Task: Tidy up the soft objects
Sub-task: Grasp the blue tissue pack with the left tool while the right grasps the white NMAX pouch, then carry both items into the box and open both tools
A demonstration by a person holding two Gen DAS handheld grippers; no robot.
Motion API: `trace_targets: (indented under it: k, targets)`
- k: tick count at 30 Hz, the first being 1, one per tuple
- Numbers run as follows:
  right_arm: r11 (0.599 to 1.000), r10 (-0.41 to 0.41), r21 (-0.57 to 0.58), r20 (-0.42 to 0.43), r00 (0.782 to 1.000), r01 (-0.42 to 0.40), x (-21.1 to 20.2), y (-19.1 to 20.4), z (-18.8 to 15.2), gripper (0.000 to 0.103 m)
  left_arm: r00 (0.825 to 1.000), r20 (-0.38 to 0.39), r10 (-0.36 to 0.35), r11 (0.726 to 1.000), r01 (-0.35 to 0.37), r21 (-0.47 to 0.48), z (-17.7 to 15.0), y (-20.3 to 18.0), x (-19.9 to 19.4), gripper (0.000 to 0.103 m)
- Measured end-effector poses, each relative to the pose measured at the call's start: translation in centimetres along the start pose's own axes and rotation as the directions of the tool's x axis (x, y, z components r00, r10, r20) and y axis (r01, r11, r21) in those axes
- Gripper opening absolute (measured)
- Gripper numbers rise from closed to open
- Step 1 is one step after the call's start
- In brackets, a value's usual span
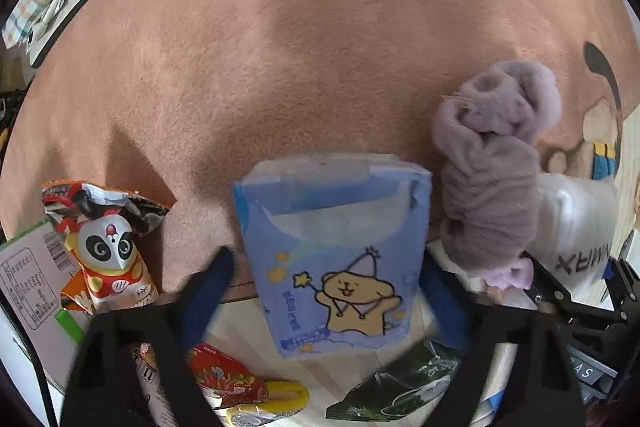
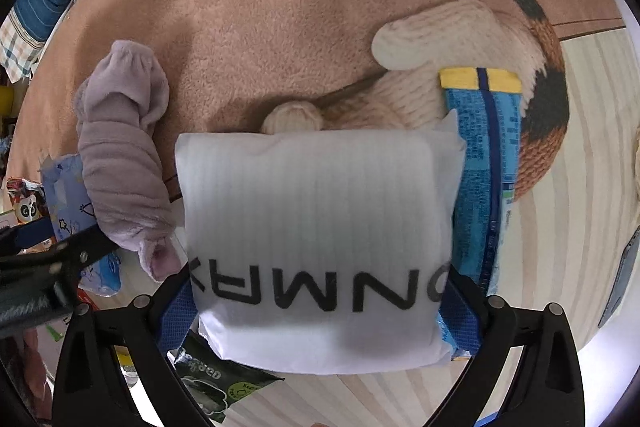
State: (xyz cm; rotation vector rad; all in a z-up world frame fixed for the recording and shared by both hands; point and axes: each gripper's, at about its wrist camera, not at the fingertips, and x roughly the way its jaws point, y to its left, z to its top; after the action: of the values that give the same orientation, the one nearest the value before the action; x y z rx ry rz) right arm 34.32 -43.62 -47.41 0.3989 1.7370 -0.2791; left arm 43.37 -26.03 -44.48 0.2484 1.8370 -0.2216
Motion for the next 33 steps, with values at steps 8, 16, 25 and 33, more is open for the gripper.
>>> trace_targets:
  k: [8, 16, 25, 33]
  targets:
    - [1.0, -0.026, 0.003, 0.04, 0.999, 0.026, -0.9, 0.9, -1.8, 0.078, 0.997, 0.072, 0.042, 0.999, -0.041, -0.022, -2.1, 0.0, -2.2, 0.039]
    - [0.997, 0.069, -0.054, 0.13, 0.989, -0.062, -6.9, 3.2, -7.1, 0.077, 0.975, 0.223, -0.018, 0.998, 0.032, -0.061, -10.6, 3.0, -9.5, 0.039]
    - [0.929, 0.277, -0.289, 0.126, 0.953, -0.232, -14.7, 19.1, -17.1, 0.077, 0.935, 0.344, -0.081, 0.963, 0.163, -0.215, -22.6, 19.9, -16.1, 0.039]
    - [0.875, 0.291, -0.426, 0.083, 0.953, -0.231, -13.4, 39.6, -22.3, 0.077, 0.946, 0.311, -0.093, 0.905, 0.211, -0.369, -25.5, 35.0, -14.2, 0.039]
